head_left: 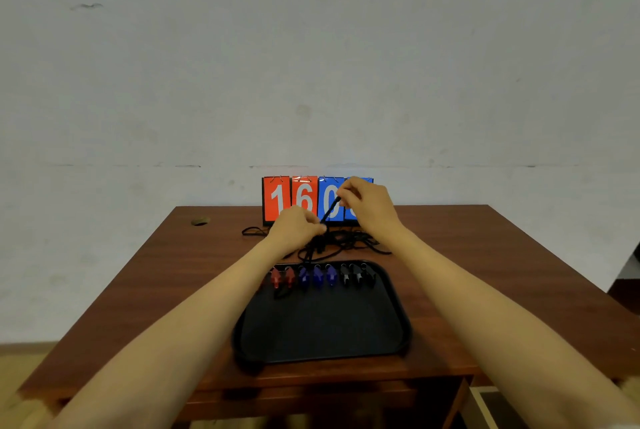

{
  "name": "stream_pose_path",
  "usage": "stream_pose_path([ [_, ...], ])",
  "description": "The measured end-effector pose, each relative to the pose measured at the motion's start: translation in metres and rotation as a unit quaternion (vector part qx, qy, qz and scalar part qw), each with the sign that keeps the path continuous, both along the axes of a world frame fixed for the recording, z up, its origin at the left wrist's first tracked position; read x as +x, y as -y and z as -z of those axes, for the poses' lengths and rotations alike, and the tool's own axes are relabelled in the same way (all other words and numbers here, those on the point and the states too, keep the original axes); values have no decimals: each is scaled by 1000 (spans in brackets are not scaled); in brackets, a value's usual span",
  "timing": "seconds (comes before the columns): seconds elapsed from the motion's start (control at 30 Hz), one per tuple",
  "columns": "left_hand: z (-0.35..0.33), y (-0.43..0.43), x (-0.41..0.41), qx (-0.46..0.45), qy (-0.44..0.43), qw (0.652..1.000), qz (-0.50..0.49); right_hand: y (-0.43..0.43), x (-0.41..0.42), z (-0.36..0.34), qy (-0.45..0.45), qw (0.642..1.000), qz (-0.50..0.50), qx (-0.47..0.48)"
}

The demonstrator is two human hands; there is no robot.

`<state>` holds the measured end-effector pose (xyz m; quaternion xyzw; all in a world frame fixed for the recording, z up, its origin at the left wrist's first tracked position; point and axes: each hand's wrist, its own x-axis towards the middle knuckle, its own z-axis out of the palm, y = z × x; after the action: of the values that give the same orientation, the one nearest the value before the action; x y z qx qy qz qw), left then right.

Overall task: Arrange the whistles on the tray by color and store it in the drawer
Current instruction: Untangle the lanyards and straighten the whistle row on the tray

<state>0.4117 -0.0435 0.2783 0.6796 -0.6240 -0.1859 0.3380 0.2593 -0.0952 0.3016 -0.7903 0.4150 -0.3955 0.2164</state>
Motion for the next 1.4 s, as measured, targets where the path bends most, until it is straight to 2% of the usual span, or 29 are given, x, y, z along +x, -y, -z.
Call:
stream_pose_path([
  [0.07, 5, -4, 3, 80, 77, 994, 21, 2, -4, -7, 13, 1000, 5, -16],
  [0.13, 7, -7, 1, 71, 93, 993, 10, 2, -8, -14, 1, 1000, -5, -23],
  [0.23, 1, -7, -11, -18, -14, 999, 30, -1, -11, -15, -27, 999, -29, -21],
  [0.33, -8, -4, -26, -36, -129, 987, 87, -5, -11, -10, -31, 998, -42, -18],
  [0.43, -7, -4, -33, -46, -153, 980, 119, -4, -15, -11, -16, 999, -5, -40],
  [0.53, 4, -2, -28, -38, -88, 990, 102, 2, -27, -13, -31, 993, 76, -87],
  [0.67, 32, -5, 5, 27, 31, 996, 78, 14, -52, 0, -73, 981, 146, -106],
  [0.8, 60, -13, 37, 91, 146, 985, 28, 17, -68, 30, -120, 971, 185, -90],
  [1.0, 84, -29, 59, 69, 302, 950, -48, 12, -81, 67, -152, 966, 207, -25],
  [1.1, 97, -39, 63, 111, 328, 937, -36, 3, -84, 88, -187, 961, 203, -6],
  [1.2, 111, -49, 68, 102, 351, 930, -47, -6, -87, 108, -206, 957, 203, 7],
  [1.33, 125, -59, 73, 114, 256, 959, -40, -12, -94, 134, -214, 952, 213, 54],
  [1.4, 132, -63, 75, 135, 255, 957, -38, -15, -98, 146, -222, 947, 217, 78],
])
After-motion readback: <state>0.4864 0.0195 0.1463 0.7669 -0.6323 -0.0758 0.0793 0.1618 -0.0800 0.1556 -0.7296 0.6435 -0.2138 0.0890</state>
